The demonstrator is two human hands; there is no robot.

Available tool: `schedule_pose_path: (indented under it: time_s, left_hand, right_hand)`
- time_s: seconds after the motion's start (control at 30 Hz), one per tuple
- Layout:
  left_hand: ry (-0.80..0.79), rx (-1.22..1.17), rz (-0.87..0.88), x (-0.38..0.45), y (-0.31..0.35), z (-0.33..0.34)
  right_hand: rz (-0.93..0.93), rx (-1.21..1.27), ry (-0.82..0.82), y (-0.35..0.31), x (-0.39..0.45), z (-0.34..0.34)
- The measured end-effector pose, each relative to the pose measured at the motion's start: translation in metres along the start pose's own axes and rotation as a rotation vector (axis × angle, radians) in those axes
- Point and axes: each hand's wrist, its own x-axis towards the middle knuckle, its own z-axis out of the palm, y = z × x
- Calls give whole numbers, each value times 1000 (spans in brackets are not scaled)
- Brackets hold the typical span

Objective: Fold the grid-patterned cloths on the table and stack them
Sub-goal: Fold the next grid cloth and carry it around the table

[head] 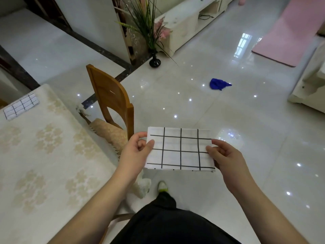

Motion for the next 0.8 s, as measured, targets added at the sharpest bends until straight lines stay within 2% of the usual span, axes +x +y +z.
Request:
schedule_pose_path:
  time_s: [0.43,0.8]
  left_hand:
    - [154,-141,-81,159,26,-14]
    - [178,-166,-85,287,85,-30]
  right_hand:
    - [-1,-124,-167,-69,175,82]
    - [-29,-150,-213,-129,296,137]
